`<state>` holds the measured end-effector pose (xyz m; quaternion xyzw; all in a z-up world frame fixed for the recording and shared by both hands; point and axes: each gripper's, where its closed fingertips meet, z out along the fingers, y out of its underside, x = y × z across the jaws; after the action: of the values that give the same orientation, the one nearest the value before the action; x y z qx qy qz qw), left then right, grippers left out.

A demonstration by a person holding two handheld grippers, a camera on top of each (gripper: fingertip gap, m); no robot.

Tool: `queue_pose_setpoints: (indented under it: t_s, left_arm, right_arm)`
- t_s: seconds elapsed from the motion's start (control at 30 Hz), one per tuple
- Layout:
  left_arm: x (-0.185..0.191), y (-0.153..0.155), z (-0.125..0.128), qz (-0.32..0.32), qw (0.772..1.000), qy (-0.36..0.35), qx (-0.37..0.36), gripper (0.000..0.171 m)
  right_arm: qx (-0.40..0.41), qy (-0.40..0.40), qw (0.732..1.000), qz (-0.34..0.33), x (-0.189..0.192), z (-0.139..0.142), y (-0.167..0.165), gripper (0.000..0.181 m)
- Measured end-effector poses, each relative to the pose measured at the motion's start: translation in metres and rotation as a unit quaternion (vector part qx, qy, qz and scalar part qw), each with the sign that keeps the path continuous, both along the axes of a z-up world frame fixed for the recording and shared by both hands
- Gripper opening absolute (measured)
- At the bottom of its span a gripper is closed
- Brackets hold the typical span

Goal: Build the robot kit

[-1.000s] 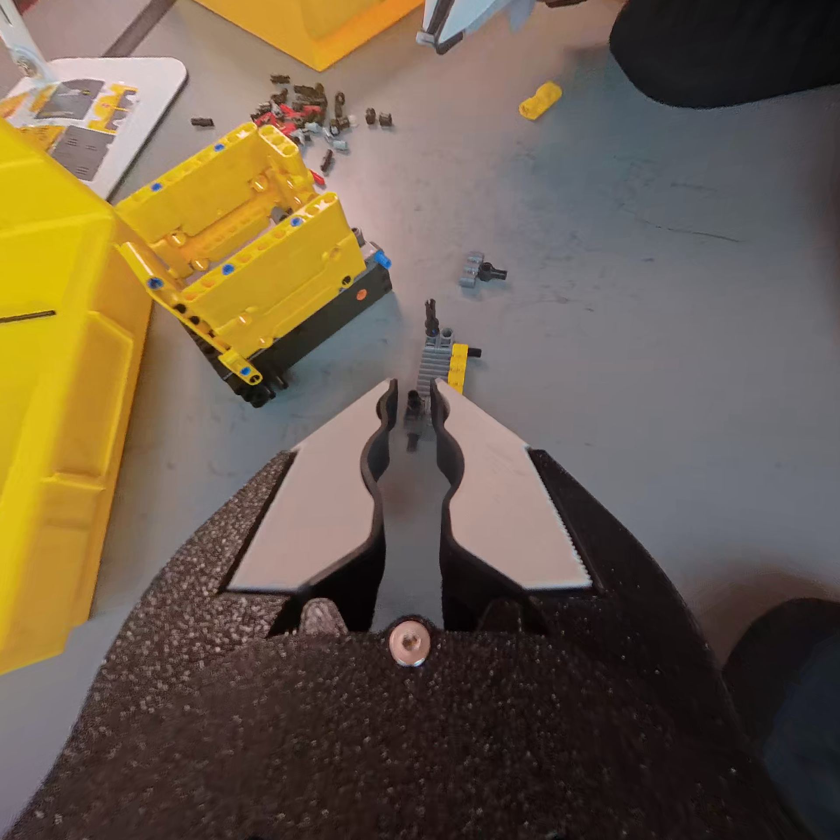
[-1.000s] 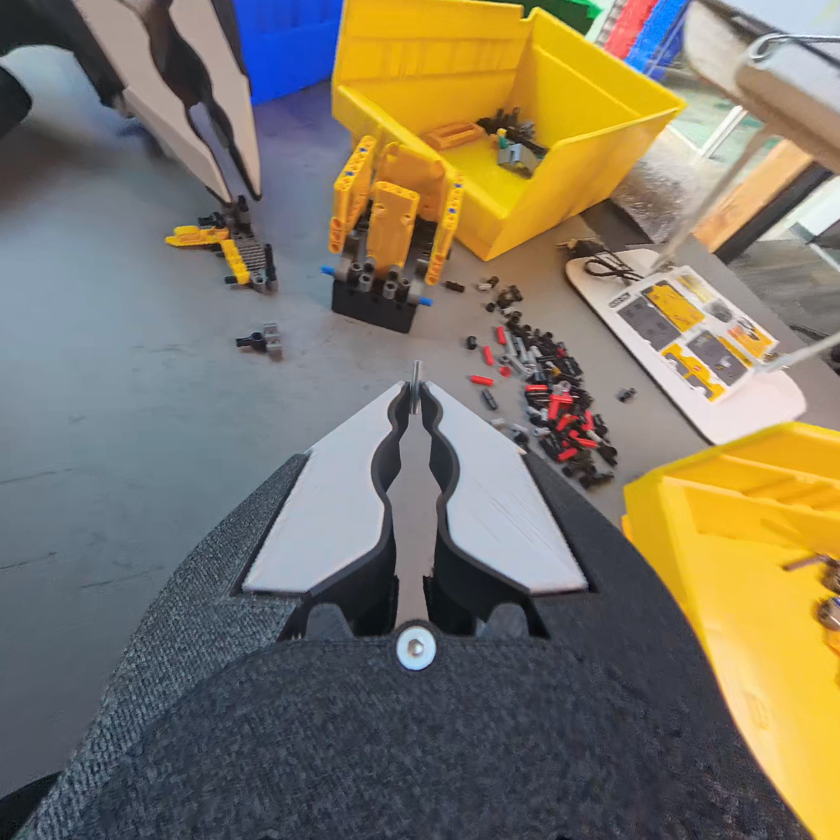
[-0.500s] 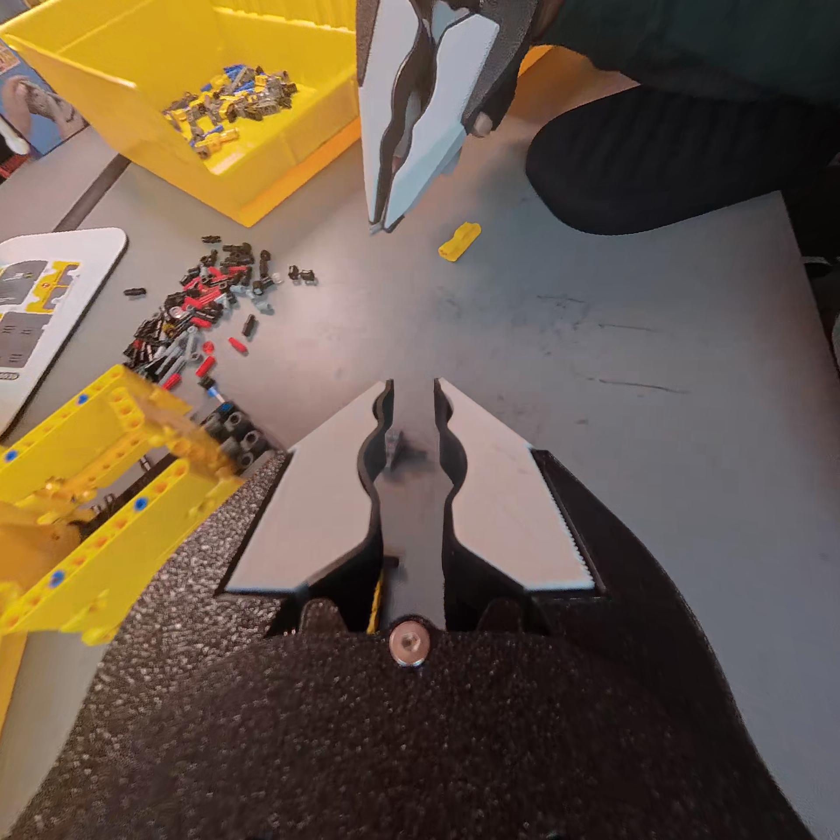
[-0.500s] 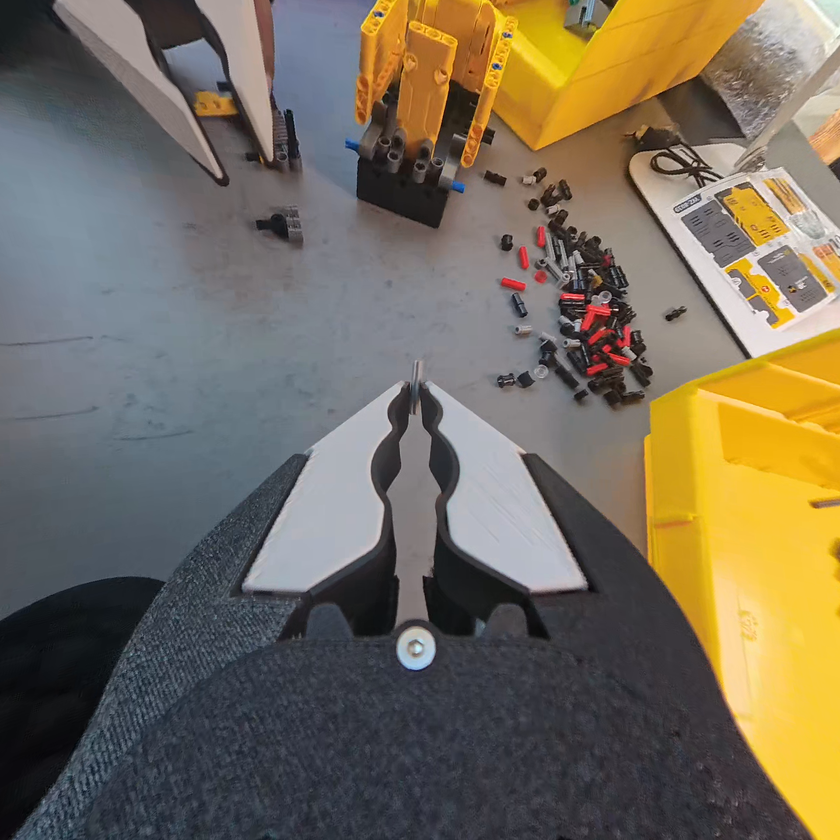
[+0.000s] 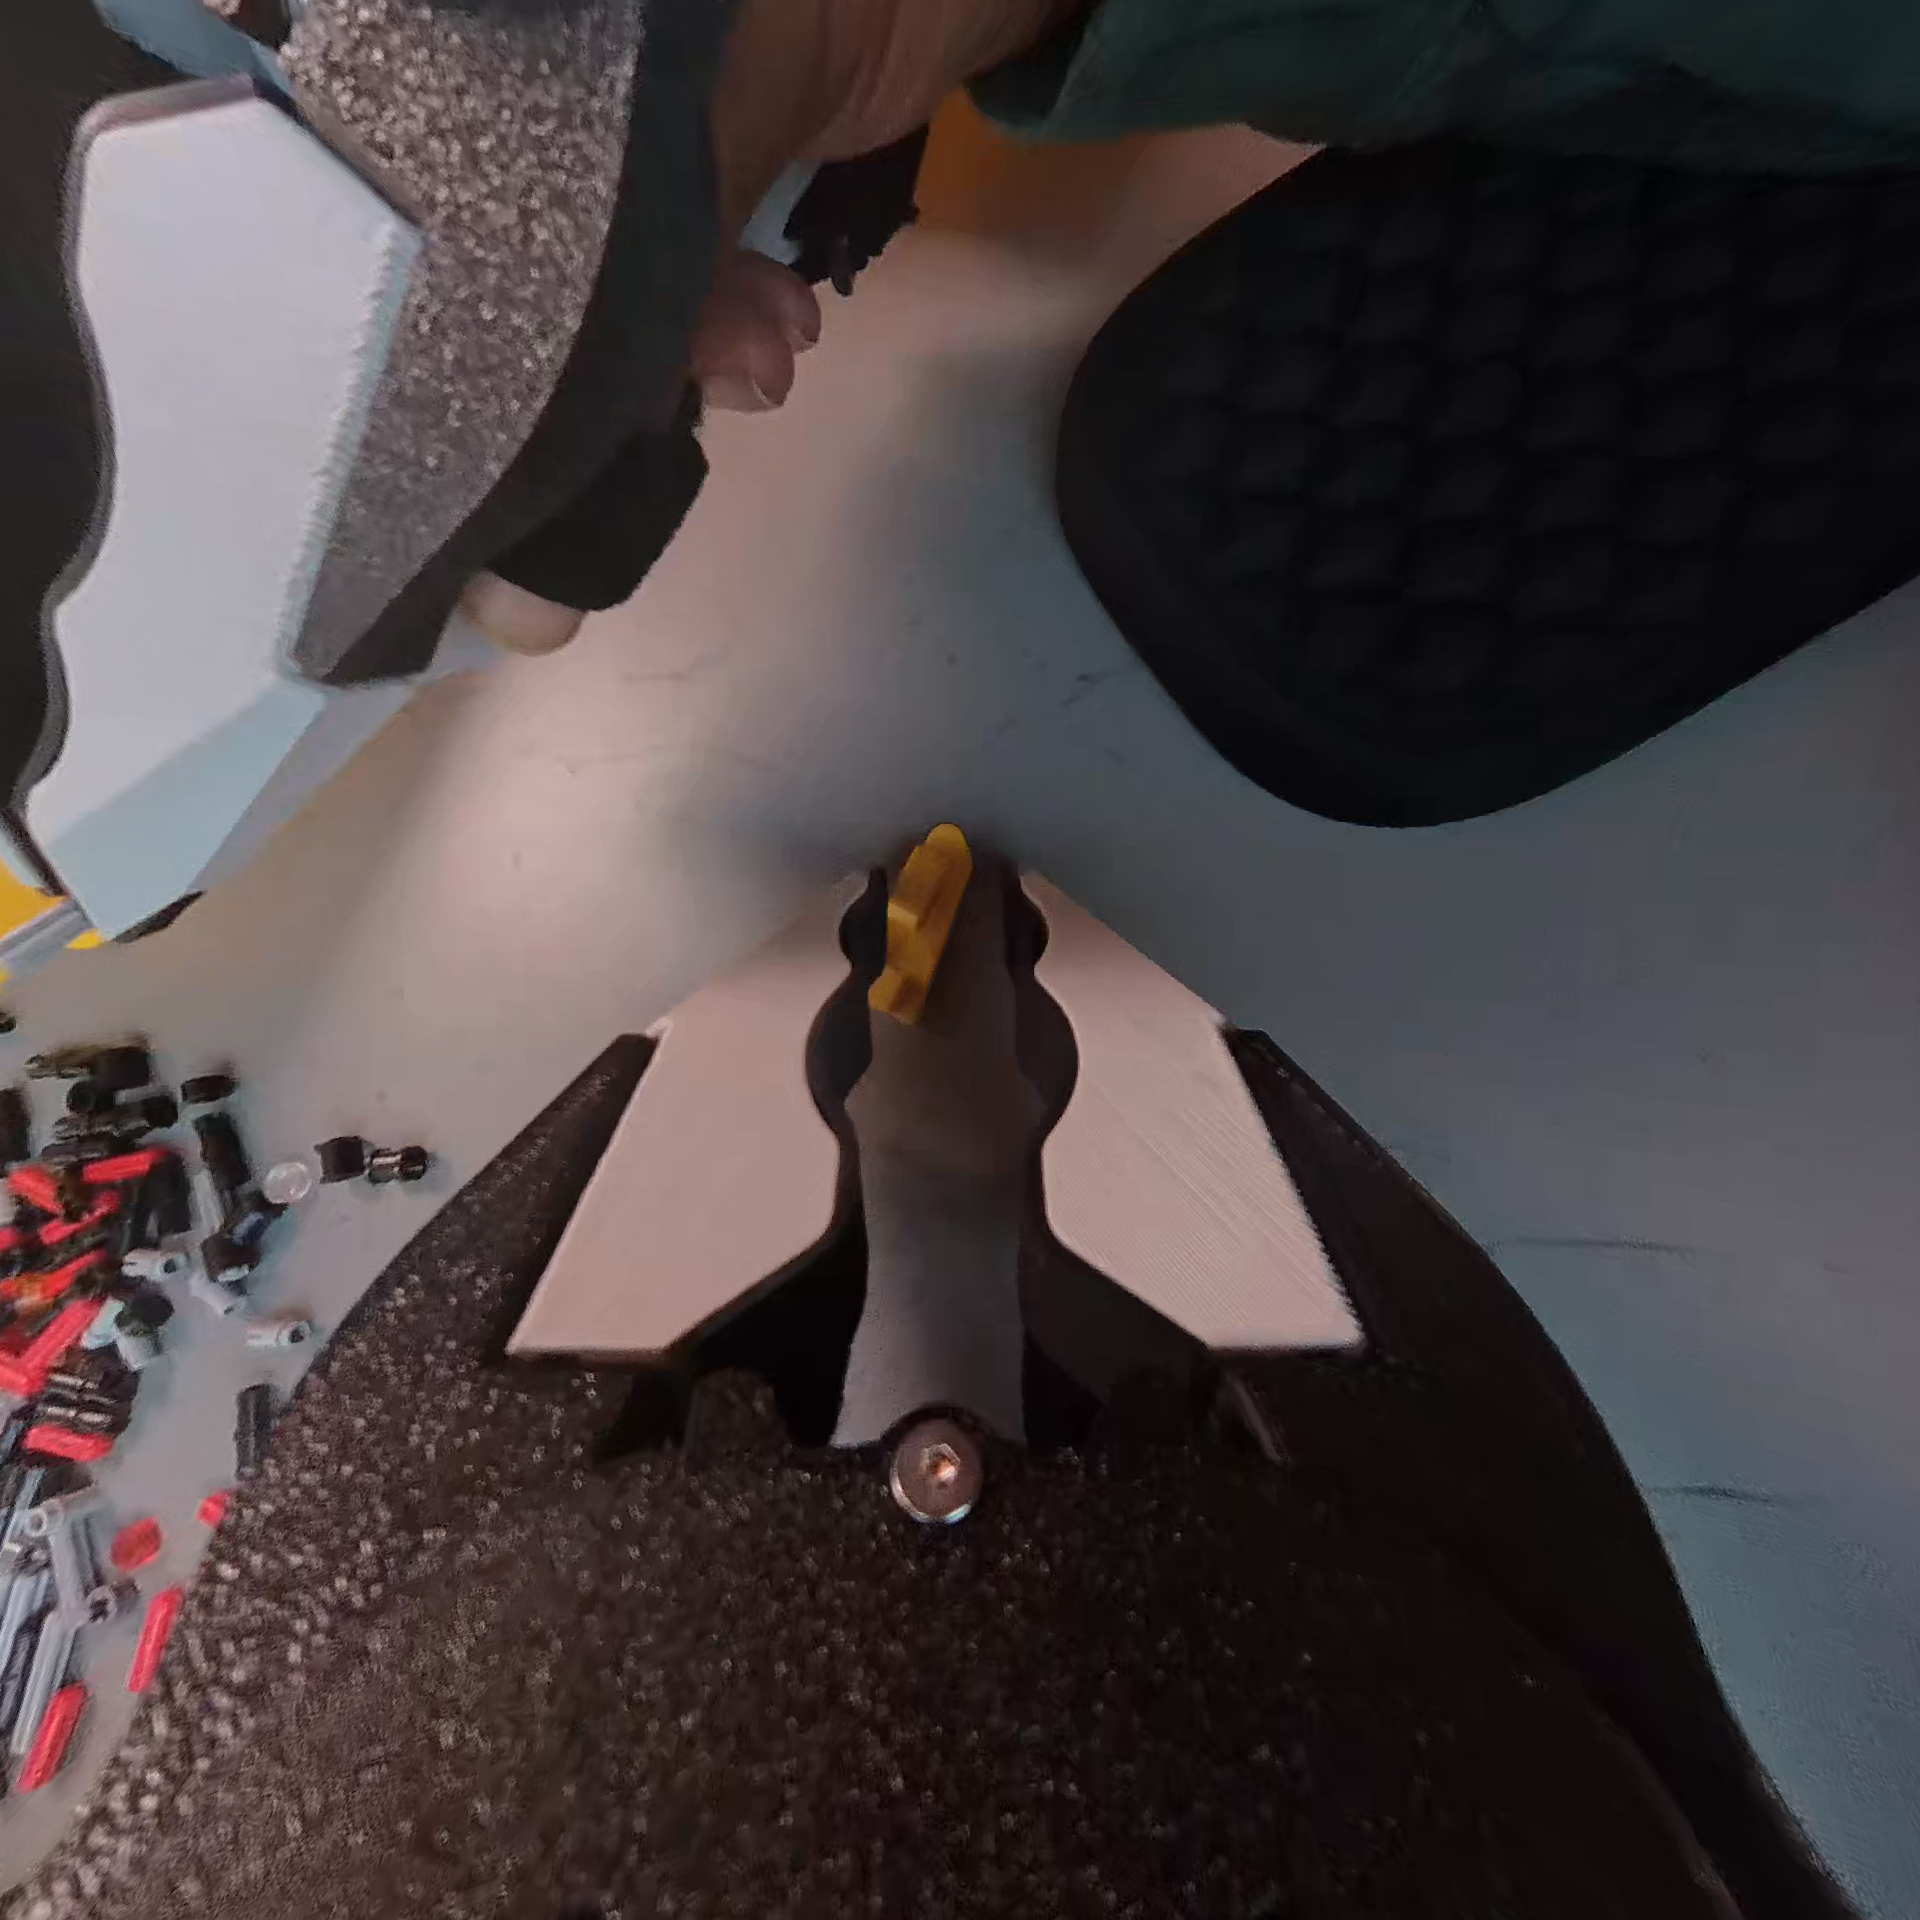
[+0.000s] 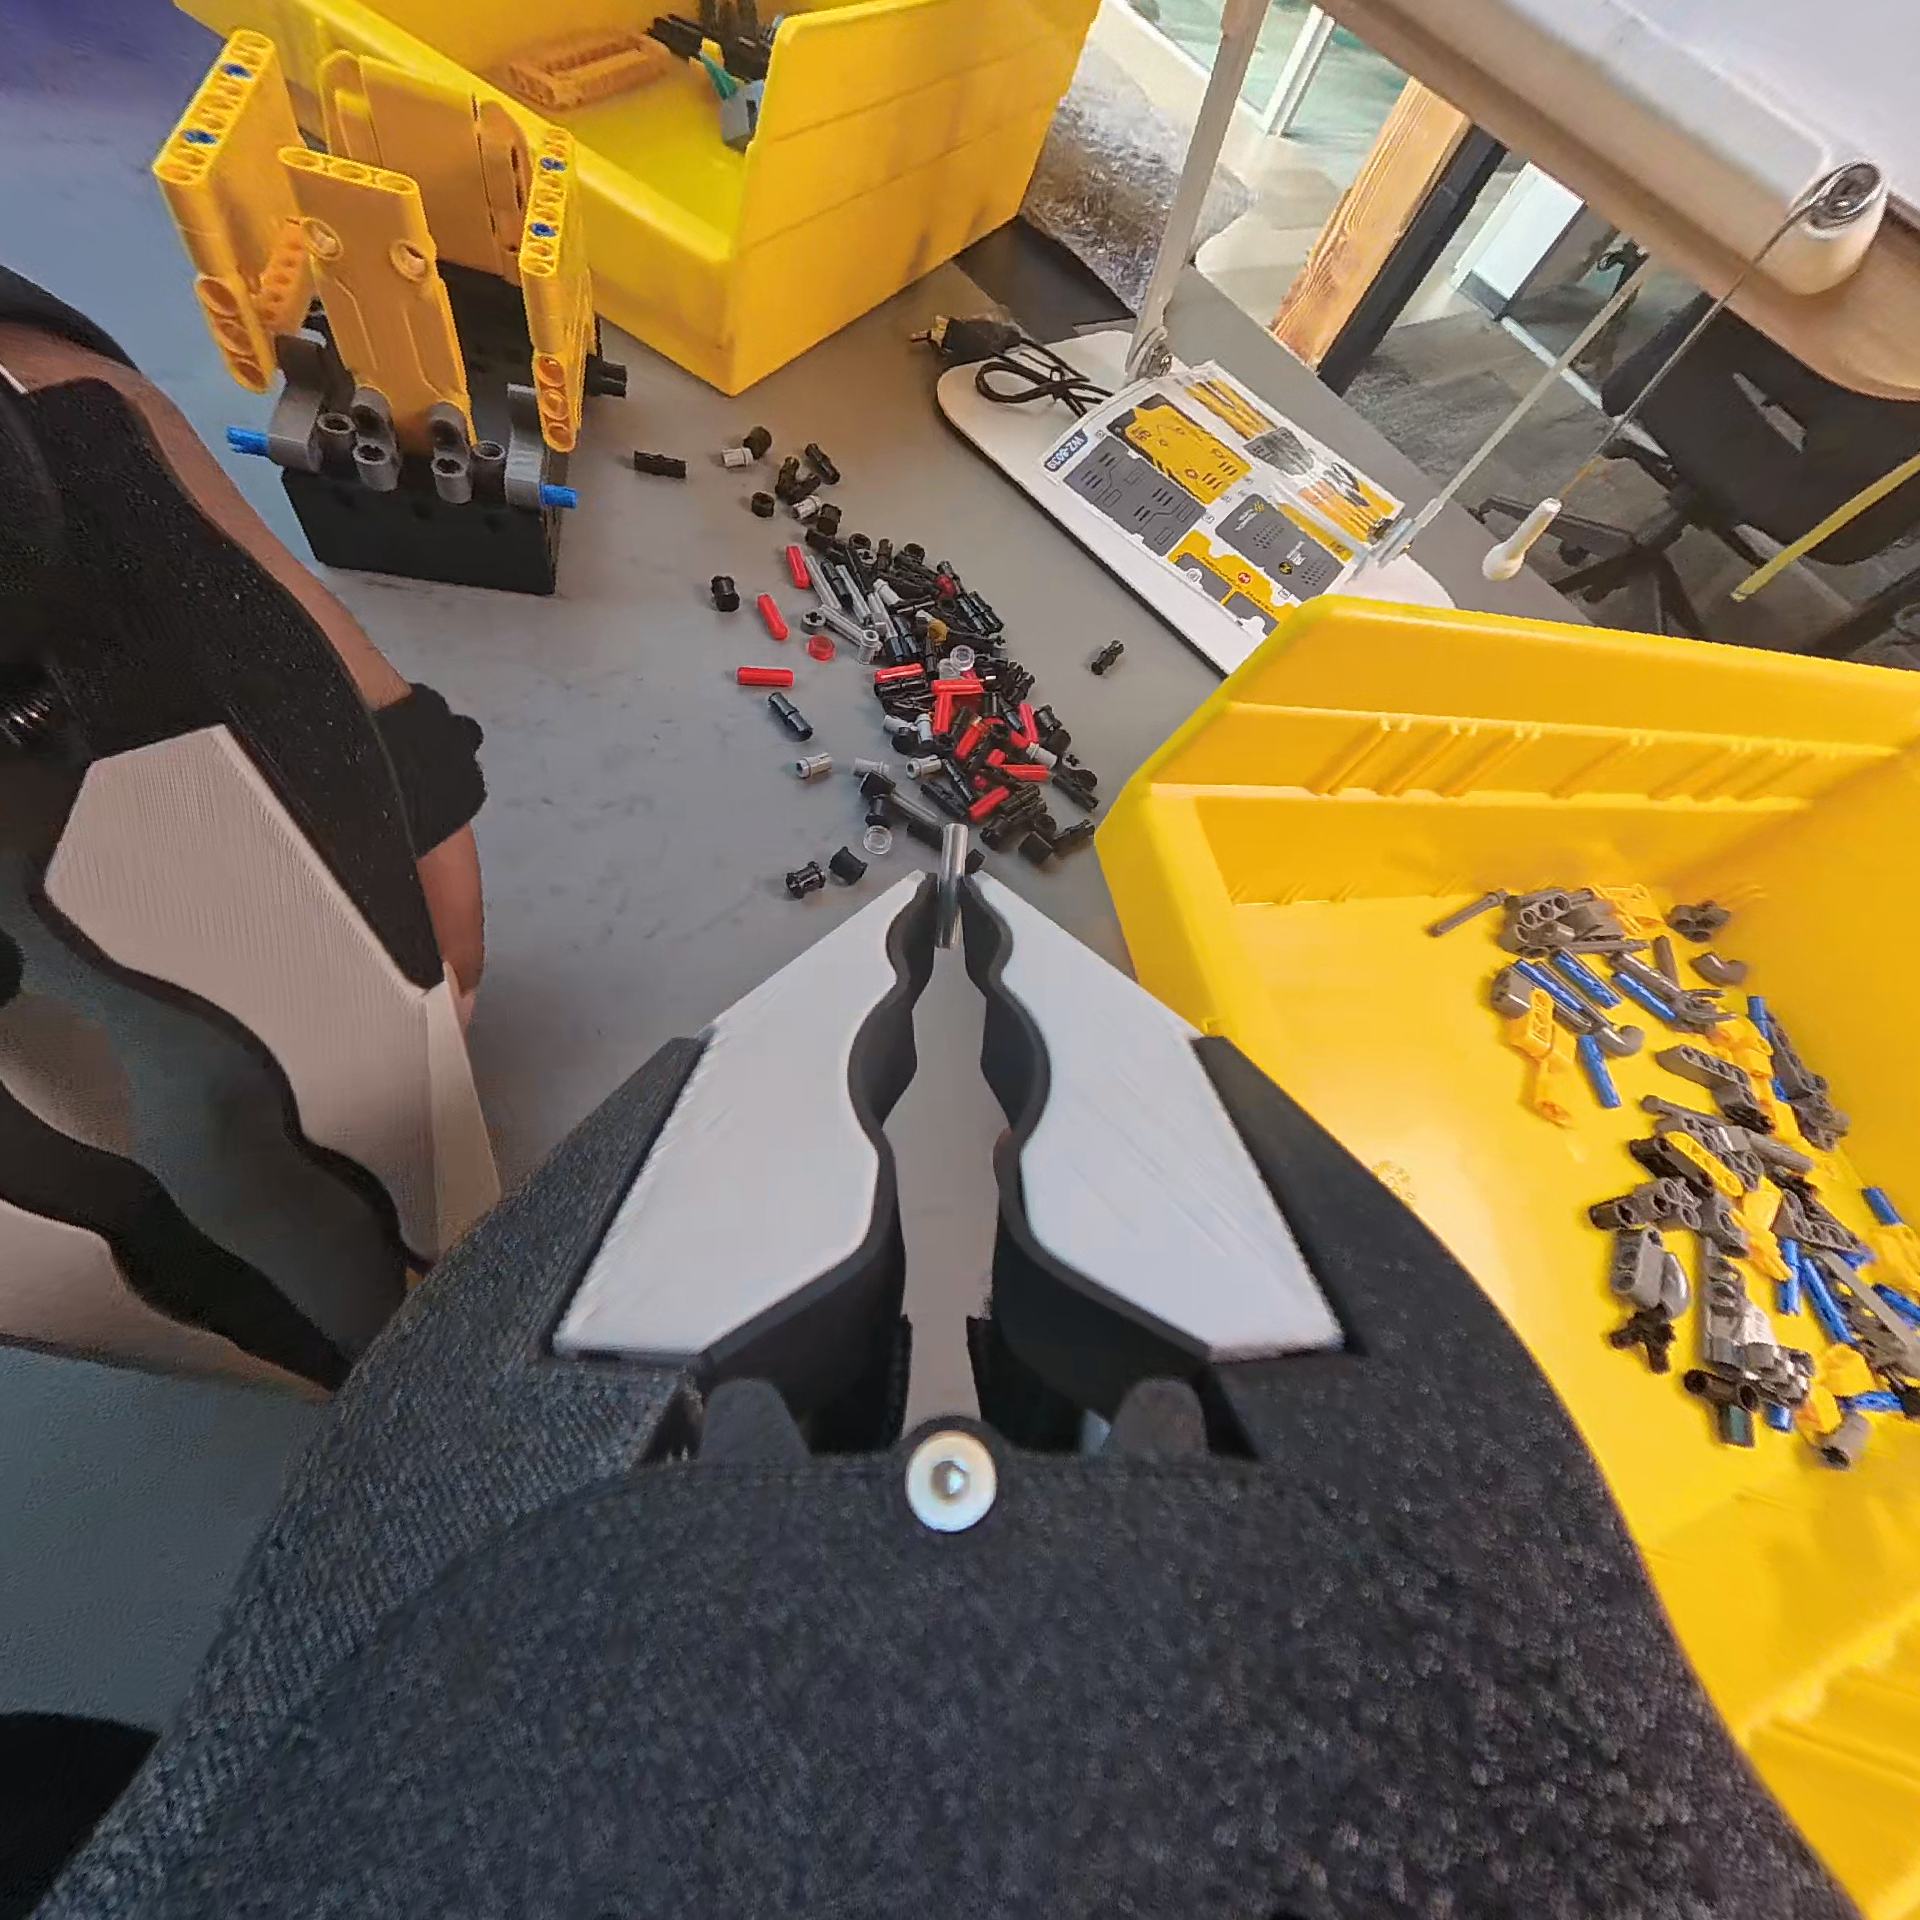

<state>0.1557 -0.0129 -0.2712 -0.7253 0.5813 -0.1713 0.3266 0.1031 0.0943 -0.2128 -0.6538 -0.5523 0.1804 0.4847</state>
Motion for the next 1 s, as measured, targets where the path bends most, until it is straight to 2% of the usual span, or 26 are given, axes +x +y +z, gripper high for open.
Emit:
queue_pose_setpoints:
  t_s: [0.07,0.2,0.33,0.43,0.53,0.63,0.73,0.87,1.0]
  left_arm:
    - [-0.004,-0.006,0.0,-0.021,1.0,0.001,-0.004,0.012]
    - [-0.025,-0.053,0.0,-0.114,0.992,0.006,-0.045,0.007]
    - [-0.06,-0.092,0.0,-0.143,0.985,0.014,-0.095,0.007]
    - [-0.082,-0.103,0.0,-0.127,0.987,0.015,-0.1,0.007]
    - [-0.097,-0.101,0.004,-0.085,0.993,0.005,-0.078,0.014]
    - [-0.113,-0.081,0.011,0.011,0.999,-0.01,-0.038,0.017]
    - [-0.118,-0.081,0.014,0.079,0.994,-0.043,-0.058,0.025]
    - [-0.109,-0.093,0.004,0.085,0.992,-0.05,-0.075,0.033]
    - [-0.111,-0.092,-0.002,0.051,0.998,-0.017,-0.041,0.013]
  right_arm:
    - [0.0,0.006,1.0,-0.001,0.0,0.001,0.0,0.003]
    - [0.003,0.007,1.0,0.014,-0.004,0.002,-0.006,0.003]
    - [0.009,0.002,0.999,0.039,-0.012,0.0,-0.017,0.003]
    - [0.012,0.001,0.998,0.06,-0.018,-0.001,-0.026,0.003]
    - [0.005,0.008,0.996,0.087,-0.026,-0.002,-0.037,0.003]
    - [0.003,0.013,0.994,0.11,-0.033,-0.003,-0.047,0.003]
    - [0.003,0.005,0.993,0.117,-0.036,-0.007,-0.051,0.003]
    - [-0.002,-0.002,0.992,0.122,-0.039,-0.013,-0.054,0.003]
    - [-0.004,-0.01,0.992,0.128,-0.041,-0.018,-0.057,0.003]
